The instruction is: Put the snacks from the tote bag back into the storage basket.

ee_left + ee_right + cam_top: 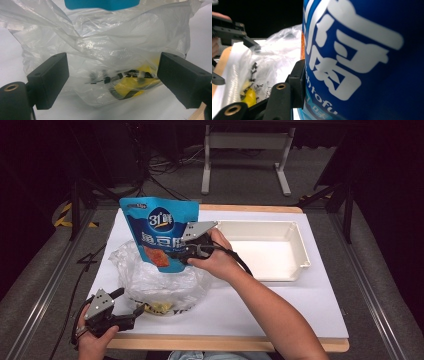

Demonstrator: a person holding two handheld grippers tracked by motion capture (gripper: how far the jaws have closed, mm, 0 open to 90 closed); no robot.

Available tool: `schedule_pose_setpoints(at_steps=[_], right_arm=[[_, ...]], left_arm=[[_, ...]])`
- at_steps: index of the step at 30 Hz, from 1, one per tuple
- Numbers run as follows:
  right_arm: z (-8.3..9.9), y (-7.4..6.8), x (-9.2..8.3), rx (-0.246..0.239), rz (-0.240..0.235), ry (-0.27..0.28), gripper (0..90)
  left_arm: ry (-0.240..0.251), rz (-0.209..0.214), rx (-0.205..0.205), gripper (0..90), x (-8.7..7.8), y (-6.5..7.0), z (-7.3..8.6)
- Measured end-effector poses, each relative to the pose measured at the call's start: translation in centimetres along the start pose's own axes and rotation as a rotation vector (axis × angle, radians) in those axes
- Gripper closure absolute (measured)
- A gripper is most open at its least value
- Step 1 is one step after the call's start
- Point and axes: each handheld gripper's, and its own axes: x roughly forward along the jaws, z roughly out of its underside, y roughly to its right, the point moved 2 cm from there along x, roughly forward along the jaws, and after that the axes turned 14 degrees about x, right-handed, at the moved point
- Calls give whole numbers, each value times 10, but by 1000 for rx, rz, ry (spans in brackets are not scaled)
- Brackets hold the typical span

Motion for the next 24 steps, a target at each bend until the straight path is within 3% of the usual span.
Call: schedule_pose_setpoints(at_steps=[24], right_arm=[[-38, -15, -31, -21, -19, 27, 529]], left_arm=[[1, 4, -6, 114, 0, 0, 0]])
